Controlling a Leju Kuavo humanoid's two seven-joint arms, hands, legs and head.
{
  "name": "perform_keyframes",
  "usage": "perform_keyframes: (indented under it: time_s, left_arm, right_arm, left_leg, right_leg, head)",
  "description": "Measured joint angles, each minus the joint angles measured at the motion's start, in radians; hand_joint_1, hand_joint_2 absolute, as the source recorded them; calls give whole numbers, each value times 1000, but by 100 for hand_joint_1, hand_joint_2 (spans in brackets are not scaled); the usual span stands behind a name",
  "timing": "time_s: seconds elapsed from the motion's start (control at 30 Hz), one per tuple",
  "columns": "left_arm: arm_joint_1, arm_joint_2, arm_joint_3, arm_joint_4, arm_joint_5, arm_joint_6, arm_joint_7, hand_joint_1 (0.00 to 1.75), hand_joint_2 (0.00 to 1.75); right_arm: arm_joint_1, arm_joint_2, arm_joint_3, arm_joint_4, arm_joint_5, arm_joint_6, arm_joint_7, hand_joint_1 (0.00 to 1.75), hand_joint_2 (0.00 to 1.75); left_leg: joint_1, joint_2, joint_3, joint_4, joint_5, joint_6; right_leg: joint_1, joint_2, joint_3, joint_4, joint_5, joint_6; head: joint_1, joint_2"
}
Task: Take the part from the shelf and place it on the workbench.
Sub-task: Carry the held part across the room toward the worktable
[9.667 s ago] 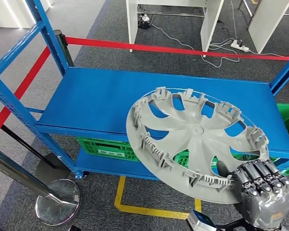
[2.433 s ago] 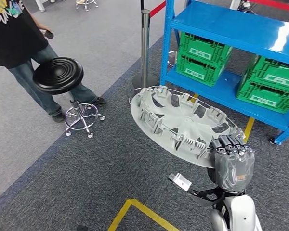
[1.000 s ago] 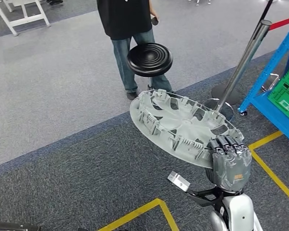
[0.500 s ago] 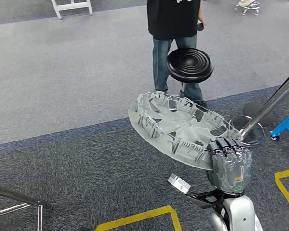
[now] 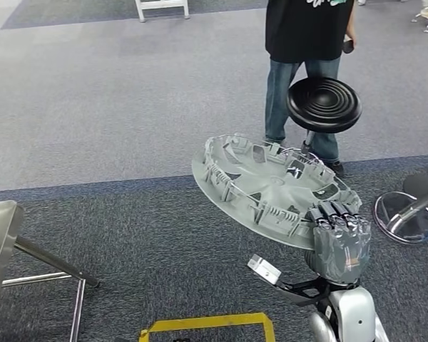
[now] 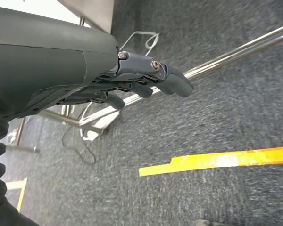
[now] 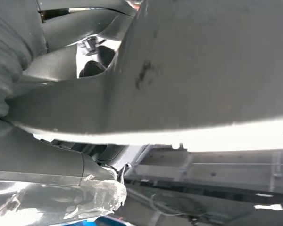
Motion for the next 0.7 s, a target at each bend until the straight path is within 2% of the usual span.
perform_keyframes:
  time_s: [0.07,0.1,0.13,0.17,0.2,0.23,0.27,0.33,0.37,0.4,0.43,0.47,0.5,0.53,0.57,0.6,0.63,0.7]
  left_arm:
    - [-2,1,0,0,0,-1,1,0,175]
    - [-4,1,0,0,0,-1,1,0,175]
    - [-5,1,0,0,0,-2,1,0,175]
    - [-5,1,0,0,0,-2,1,0,175]
    - [-4,0,1,0,0,-2,1,0,175]
    - [-3,0,1,0,0,-2,1,0,175]
    - [-3,0,1,0,0,-2,2,0,175]
    - [-6,-2,1,0,0,-2,3,0,175]
    - [-6,-2,1,0,0,-3,3,0,175]
    - [-6,-3,1,0,0,-3,3,0,175]
    - [-5,-3,2,0,0,-3,4,0,175]
    - [-4,-4,2,0,0,-3,4,0,175]
    - [-4,-5,2,0,0,-3,4,0,175]
    - [-4,-6,2,0,0,-3,4,0,175]
    - [-4,-7,2,0,0,-3,4,0,175]
    - [-5,-7,2,0,-1,-3,4,0,175]
    - [-4,-8,2,0,-1,-4,5,0,175]
    - [-2,-8,2,0,-1,-4,9,0,175]
  right_arm:
    - [0,0,0,0,0,0,-2,175,175]
    - [0,0,0,0,1,0,-4,175,175]
    - [-1,0,1,1,2,0,-5,175,175]
    - [-2,0,1,2,3,0,-6,175,175]
    - [-3,0,2,3,3,0,-7,175,175]
    - [-4,0,2,4,4,0,-8,175,175]
    - [-4,0,3,5,4,0,-9,175,175]
    - [-3,0,3,7,4,0,-9,175,175]
    - [-3,0,3,9,4,0,-10,175,175]
    - [-3,0,3,11,5,0,-10,175,175]
    - [-3,0,3,15,5,0,-10,175,175]
    - [-3,0,3,19,6,0,-10,175,175]
    - [-4,0,3,22,6,0,-10,175,175]
    - [-4,0,3,24,6,0,-10,175,175]
    - [-6,0,3,25,7,0,-10,175,175]
    - [-8,0,3,27,7,0,-10,175,175]
    - [-10,0,4,29,8,0,-10,175,175]
    - [-13,0,4,34,10,0,-10,175,175]
  left_leg:
    - [-9,47,65,-123,42,9]
    - [-14,64,80,-156,46,16]
    - [-19,69,84,-168,40,22]
    - [-20,58,83,-173,39,30]
    - [-19,45,83,-175,40,36]
    - [-17,31,86,-178,40,42]
    - [-14,18,88,-181,41,49]
    - [-12,-8,91,-182,41,58]
    - [-12,-23,92,-182,40,60]
    - [-12,-38,93,-182,40,61]
    - [-12,-55,95,-181,39,61]
    - [-12,-71,98,-181,38,61]
    - [-12,-87,102,-181,37,60]
    - [-12,-102,105,-180,36,58]
    - [-12,-115,104,-178,34,54]
    - [-11,-127,102,-177,33,49]
    - [-9,-138,97,-176,34,43]
    - [-5,-157,90,-176,37,30]
  right_leg:
    - [5,-22,9,1,-10,9]
    - [8,-34,12,2,-14,14]
    - [11,-46,14,1,-18,19]
    - [12,-59,17,0,-21,24]
    - [11,-62,19,0,-26,29]
    - [8,-47,16,11,-37,34]
    - [6,-19,3,41,-56,37]
    - [4,47,-60,164,-112,39]
    - [5,63,-101,234,-134,39]
    - [5,70,-135,283,-141,39]
    - [6,73,-153,297,-128,38]
    - [6,76,-150,270,-95,37]
    - [5,85,-131,210,-50,34]
    - [3,106,-105,142,-10,30]
    - [0,128,-78,79,14,27]
    - [-1,146,-59,39,26,25]
    - [-1,156,-50,22,25,24]
    - [0,139,-44,14,25,18]
  head:
    - [0,0]
    - [1,0]
    - [2,0]
    - [2,0]
    - [3,0]
    - [5,0]
    - [7,0]
    - [15,0]
    - [17,0]
    - [18,0]
    - [18,0]
    - [18,0]
    - [18,0]
    - [18,0]
    - [18,0]
    - [18,0]
    - [18,0]
    - [18,0]
